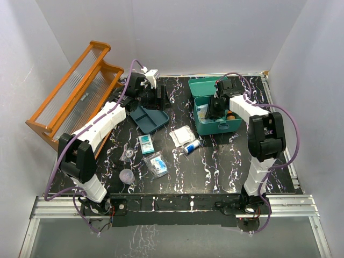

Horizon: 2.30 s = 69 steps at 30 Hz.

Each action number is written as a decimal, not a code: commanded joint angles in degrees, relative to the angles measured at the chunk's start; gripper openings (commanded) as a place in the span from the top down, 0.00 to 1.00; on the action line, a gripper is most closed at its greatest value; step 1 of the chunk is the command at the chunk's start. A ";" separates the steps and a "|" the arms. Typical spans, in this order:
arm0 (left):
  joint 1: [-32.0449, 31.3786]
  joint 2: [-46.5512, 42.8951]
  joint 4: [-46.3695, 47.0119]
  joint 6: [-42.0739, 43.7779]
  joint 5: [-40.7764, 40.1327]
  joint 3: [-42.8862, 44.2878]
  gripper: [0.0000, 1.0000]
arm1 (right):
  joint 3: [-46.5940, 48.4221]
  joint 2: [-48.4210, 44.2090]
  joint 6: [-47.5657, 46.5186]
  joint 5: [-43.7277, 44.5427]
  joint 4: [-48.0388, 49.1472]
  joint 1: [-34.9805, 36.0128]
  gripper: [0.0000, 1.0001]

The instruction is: Organize the medicine kit

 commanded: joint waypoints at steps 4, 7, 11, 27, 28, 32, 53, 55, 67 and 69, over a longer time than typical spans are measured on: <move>0.07 -0.12 0.61 0.43 0.86 1.48 0.25 | 1.27 -4.39 4.20 4.80 1.41 0.80 0.66; 0.07 -0.20 0.48 0.52 0.70 1.57 0.25 | 2.76 -6.55 5.19 7.54 1.00 0.75 0.60; 0.07 -0.36 0.39 0.70 0.51 1.44 0.25 | 1.42 -8.31 5.17 9.26 2.96 0.96 0.56; 0.07 -0.29 0.74 0.45 0.86 1.39 0.25 | -3.75 -2.92 11.22 11.91 15.13 2.65 0.57; 0.07 -0.30 0.67 0.45 0.78 1.47 0.25 | -4.44 -2.81 11.53 12.00 15.40 2.88 0.59; 0.09 -0.22 0.48 0.69 0.56 1.70 0.25 | -7.56 -2.92 13.45 11.71 16.61 3.36 0.62; 0.08 -0.49 0.46 1.08 0.35 0.93 0.24 | -5.95 -12.03 18.00 15.22 11.98 2.91 0.61; 0.09 -0.60 0.48 0.98 0.34 0.72 0.24 | -5.55 -11.86 17.34 15.80 10.32 2.91 0.61; -0.50 -0.30 2.86 -1.66 2.22 -4.49 0.25 | -3.71 -16.63 17.20 16.25 6.33 2.91 0.61; -1.54 -0.22 3.89 -2.88 2.19 -6.14 0.26 | -3.50 -18.14 17.56 16.18 5.34 2.92 0.62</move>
